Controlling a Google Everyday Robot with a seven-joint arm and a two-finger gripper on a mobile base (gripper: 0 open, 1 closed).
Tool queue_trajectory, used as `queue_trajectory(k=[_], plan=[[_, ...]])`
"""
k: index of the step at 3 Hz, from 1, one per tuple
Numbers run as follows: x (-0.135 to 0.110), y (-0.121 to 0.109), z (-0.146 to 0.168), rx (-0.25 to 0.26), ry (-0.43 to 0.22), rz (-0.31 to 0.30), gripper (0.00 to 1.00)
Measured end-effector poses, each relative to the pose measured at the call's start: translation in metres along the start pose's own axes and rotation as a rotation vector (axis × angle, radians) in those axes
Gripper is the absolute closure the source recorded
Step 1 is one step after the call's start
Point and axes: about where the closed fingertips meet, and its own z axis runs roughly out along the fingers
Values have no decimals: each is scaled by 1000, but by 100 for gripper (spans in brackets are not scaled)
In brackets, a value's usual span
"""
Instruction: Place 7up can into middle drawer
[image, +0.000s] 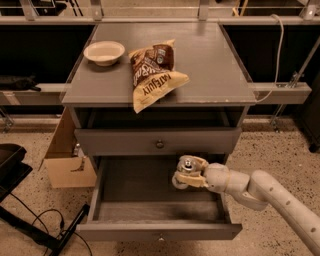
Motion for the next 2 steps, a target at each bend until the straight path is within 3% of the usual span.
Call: queue_trajectory(k=[1, 2], plan=[[33, 5, 39, -90, 5, 4, 100], [92, 24, 97, -215, 55, -42, 100]])
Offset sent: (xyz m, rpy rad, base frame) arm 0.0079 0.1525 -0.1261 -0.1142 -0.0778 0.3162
